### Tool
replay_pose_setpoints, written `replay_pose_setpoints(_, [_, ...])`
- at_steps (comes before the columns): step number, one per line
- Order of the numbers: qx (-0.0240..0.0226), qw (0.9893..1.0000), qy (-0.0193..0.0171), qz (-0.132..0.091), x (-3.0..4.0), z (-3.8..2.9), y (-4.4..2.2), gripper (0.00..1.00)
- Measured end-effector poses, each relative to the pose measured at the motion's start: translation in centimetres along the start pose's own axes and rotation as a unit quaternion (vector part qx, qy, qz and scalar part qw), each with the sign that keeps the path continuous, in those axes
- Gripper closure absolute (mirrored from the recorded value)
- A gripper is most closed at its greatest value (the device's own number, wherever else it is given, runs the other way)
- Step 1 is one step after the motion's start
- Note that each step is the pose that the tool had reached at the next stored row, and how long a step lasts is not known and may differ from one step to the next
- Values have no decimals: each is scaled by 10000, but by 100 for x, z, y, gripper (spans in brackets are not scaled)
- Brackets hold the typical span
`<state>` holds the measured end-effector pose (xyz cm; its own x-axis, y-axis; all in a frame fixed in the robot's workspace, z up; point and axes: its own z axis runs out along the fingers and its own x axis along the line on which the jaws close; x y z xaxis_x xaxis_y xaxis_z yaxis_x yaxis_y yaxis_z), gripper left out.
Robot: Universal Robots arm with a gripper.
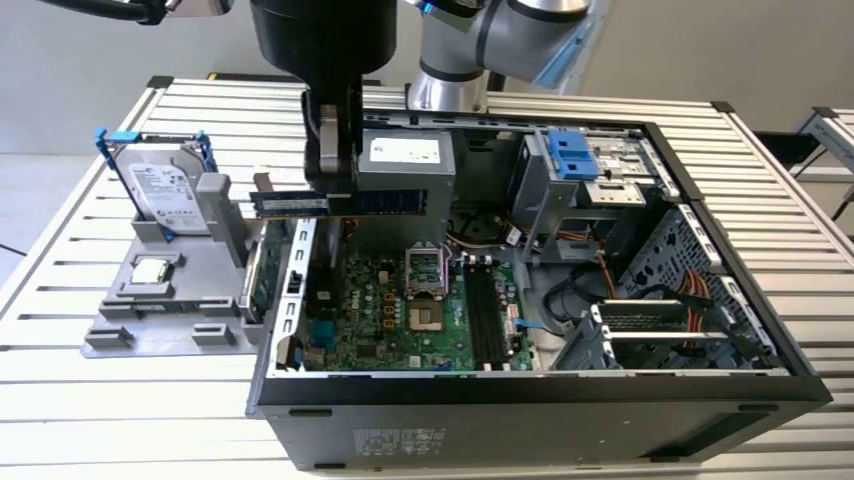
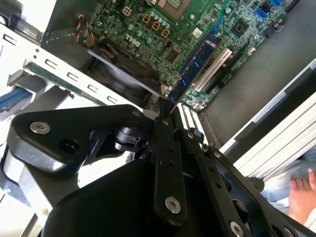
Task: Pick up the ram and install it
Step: 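Pick up the ram and move it above insertion slot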
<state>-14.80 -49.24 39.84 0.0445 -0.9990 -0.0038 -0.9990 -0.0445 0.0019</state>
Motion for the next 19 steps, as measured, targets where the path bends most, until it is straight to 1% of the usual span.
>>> replay_pose_setpoints(19, [0, 10000, 0, 0, 9, -1, -206, 100])
